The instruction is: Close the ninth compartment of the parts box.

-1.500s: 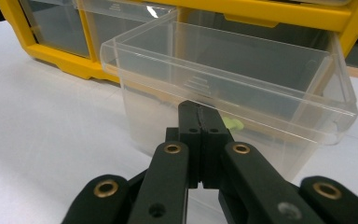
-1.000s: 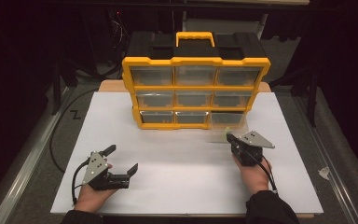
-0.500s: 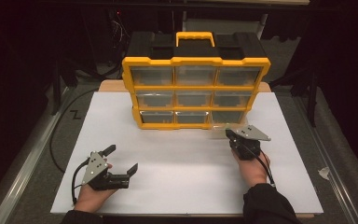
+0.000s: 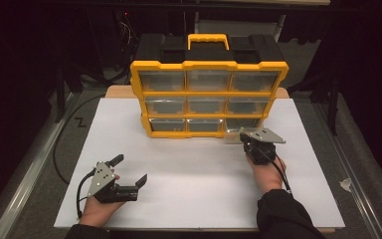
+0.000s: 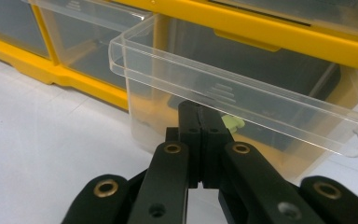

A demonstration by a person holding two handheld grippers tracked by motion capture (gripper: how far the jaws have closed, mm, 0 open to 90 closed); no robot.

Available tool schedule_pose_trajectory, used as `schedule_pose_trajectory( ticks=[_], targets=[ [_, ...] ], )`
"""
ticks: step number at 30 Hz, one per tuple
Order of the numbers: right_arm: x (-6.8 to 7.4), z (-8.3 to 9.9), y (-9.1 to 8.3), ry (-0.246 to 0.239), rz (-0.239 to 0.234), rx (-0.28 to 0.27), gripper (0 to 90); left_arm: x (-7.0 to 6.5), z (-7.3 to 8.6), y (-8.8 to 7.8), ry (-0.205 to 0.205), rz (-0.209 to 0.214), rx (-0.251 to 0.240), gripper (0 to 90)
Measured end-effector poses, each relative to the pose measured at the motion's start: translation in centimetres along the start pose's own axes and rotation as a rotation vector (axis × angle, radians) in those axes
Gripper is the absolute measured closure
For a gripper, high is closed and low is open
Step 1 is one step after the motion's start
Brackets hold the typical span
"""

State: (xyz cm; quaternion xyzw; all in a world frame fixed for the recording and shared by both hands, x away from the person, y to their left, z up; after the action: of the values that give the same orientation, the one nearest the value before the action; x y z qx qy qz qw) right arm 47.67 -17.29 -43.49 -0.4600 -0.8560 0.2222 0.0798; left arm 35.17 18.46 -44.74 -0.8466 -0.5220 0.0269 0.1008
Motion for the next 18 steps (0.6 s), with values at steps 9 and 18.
schedule_pose_trajectory(
  ticks=[9, 18],
  targets=[
    [-0.6, -0.5, 1.0, 0.007, 0.015, 0.011, 90.0, 0.0, 0.0, 0.0, 0.000, 0.002, 0.002, 0.3],
    [-1.1, -1.0, 2.0, 0.008, 0.032, 0.024, 90.0, 0.0, 0.0, 0.0, -0.005, 0.002, 0.001, 0.3]
  ],
)
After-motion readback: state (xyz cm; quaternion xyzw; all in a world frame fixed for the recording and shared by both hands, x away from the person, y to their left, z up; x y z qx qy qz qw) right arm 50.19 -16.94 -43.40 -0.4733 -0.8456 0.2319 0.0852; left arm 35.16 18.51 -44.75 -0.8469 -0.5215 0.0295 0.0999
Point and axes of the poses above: each handheld gripper's, and its own axes: y roughly forward along the jaws, z roughly out of its underside, x roughly to its left, the point moved 8 cm from there along y, roughly forward along the jaws, and after that the axes turned 8 degrees about -z, right-handed, at the moved point
